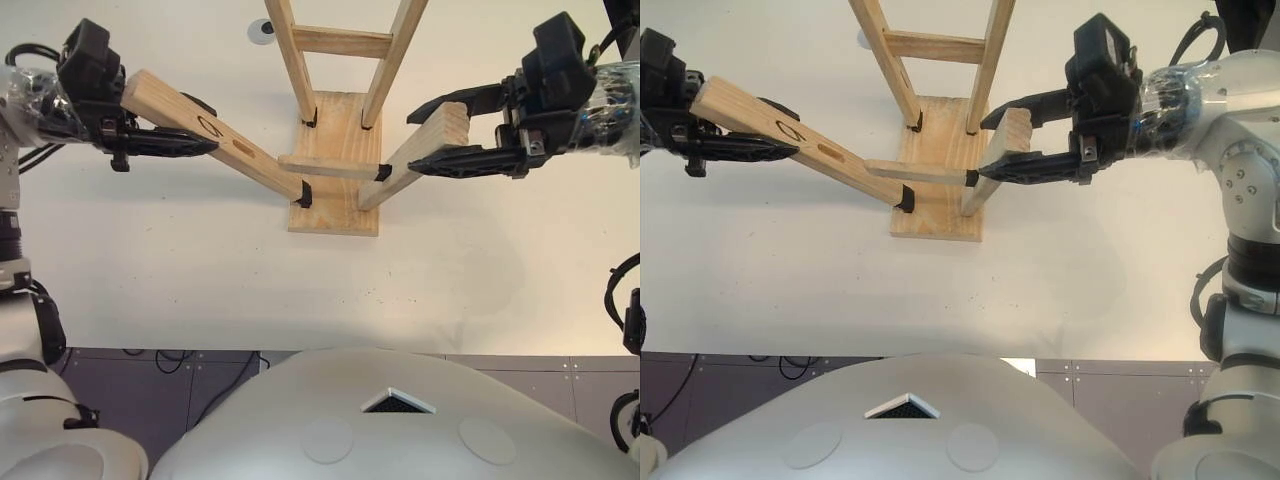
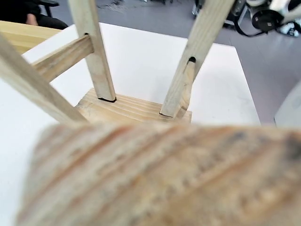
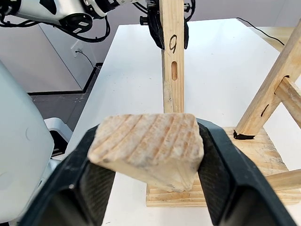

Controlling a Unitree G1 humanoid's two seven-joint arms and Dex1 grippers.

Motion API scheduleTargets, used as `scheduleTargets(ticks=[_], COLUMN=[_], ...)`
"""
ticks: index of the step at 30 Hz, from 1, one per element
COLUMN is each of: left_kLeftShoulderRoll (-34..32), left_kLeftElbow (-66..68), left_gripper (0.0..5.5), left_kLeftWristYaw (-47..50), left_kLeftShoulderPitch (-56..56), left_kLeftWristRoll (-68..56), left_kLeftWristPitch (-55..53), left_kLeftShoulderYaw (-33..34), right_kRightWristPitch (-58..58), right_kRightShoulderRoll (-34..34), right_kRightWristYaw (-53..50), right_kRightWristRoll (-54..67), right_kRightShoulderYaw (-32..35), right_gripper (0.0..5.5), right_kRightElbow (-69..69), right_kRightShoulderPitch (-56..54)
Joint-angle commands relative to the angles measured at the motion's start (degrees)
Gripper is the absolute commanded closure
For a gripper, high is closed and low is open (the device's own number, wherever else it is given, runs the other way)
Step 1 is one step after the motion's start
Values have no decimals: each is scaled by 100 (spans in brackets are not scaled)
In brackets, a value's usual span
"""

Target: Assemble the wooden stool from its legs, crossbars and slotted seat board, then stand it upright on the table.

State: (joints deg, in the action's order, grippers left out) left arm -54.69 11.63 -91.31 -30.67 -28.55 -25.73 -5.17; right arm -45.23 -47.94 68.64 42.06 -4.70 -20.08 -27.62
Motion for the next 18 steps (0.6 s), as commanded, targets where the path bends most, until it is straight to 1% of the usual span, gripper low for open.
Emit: scheduleTargets(ticks=[1,3,5,11,18], left_kLeftShoulderRoll=[-43,-74,41,118,42], left_kLeftElbow=[-52,-437,-718,-1438,-2007], left_gripper=[349,349,349,349,349], left_kLeftWristYaw=[-54,-59,134,436,575], left_kLeftShoulderPitch=[-240,-146,-239,-88,367], left_kLeftWristRoll=[610,616,598,473,555], left_kLeftWristPitch=[122,122,-130,-587,-555], left_kLeftShoulderYaw=[-511,-664,-737,-794,-993], right_kRightWristPitch=[-161,-153,-169,-186,-153], right_kRightShoulderRoll=[4,17,39,98,86], right_kRightWristYaw=[-104,-186,-253,-468,-534], right_kRightWristRoll=[-128,-119,-81,19,63], right_kRightShoulderYaw=[-323,-355,-359,-389,-440], right_gripper=[322,323,323,327,328], right_kRightElbow=[-149,-197,-230,-389,-411], right_kRightShoulderPitch=[391,478,516,718,783])
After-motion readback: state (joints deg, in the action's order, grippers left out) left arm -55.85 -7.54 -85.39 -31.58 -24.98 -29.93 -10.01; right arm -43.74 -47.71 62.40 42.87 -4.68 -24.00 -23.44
